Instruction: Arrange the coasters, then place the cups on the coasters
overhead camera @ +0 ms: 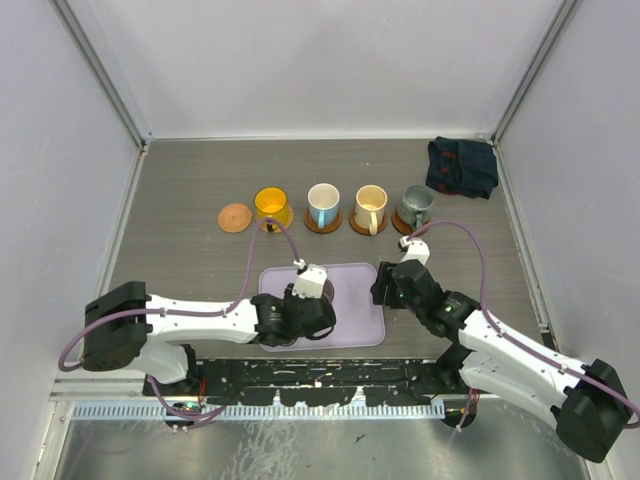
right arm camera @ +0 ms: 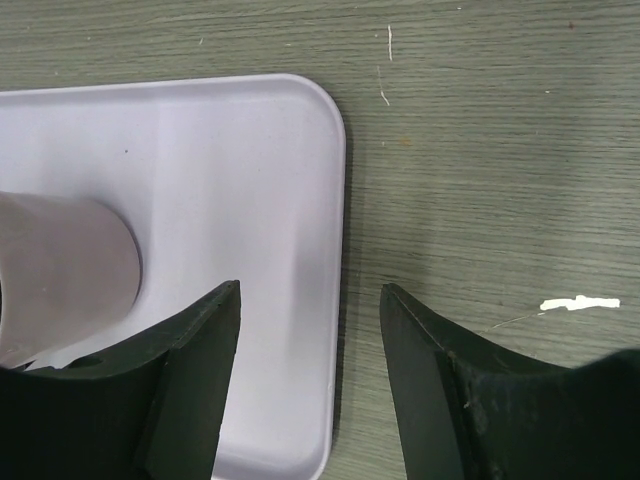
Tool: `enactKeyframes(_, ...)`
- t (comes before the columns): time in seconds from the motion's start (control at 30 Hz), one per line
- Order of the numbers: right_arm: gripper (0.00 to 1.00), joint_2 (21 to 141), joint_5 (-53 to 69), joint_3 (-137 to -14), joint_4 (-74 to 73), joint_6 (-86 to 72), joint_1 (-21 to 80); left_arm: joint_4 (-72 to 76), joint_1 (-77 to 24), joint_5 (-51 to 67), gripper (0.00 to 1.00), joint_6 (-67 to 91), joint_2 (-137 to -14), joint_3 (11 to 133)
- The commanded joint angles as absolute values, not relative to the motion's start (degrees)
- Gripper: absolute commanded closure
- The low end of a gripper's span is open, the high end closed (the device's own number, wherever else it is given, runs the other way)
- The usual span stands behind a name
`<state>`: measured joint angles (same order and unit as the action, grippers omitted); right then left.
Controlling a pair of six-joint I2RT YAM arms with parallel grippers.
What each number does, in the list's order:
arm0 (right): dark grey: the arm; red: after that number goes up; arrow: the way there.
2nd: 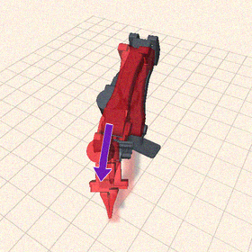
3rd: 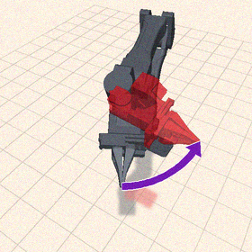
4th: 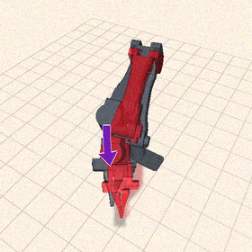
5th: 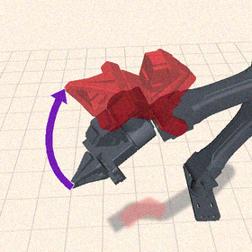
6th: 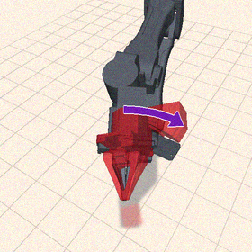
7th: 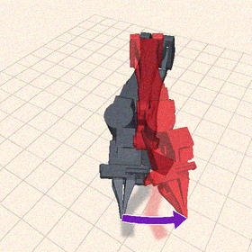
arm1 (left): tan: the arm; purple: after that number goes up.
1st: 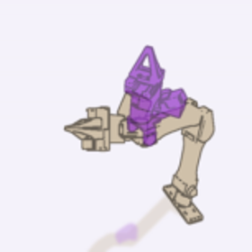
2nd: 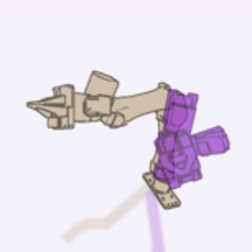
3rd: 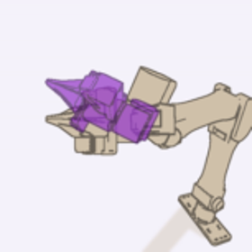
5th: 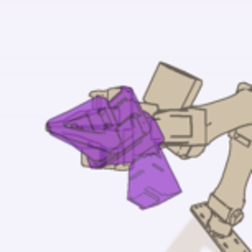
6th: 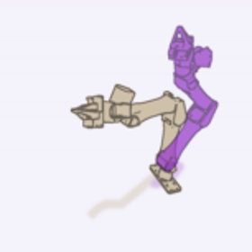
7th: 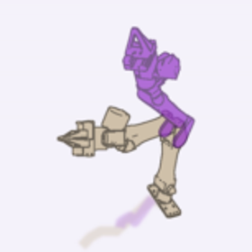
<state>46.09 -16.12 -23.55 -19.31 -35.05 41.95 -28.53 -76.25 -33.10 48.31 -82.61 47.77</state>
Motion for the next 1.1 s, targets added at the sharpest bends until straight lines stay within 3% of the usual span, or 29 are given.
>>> enactKeyframes(0.0,0.37,46.7,-16.0,-24.7,-15.7,-34.6,42.4,-25.1,-76.0,-33.0,0.6,47.4,-82.0,47.8)
enactKeyframes(0.17,0.37,47.3,-15.7,-24.6,-15.3,-34.7,42.3,-23.9,-75.9,-32.5,0.66,46.1,-82.9,48.0)
enactKeyframes(0.57,0.37,47.7,-15.4,-24.4,-15.1,-34.9,42.4,-23.3,-75.4,-32.6,1.0,44.2,-80.9,47.6)
enactKeyframes(1.07,0.38,52.4,-15.8,-24.3,-12.4,-33.9,42.4,-29.5,-75.1,-44.4,1.0,37.2,-65.1,50.6)
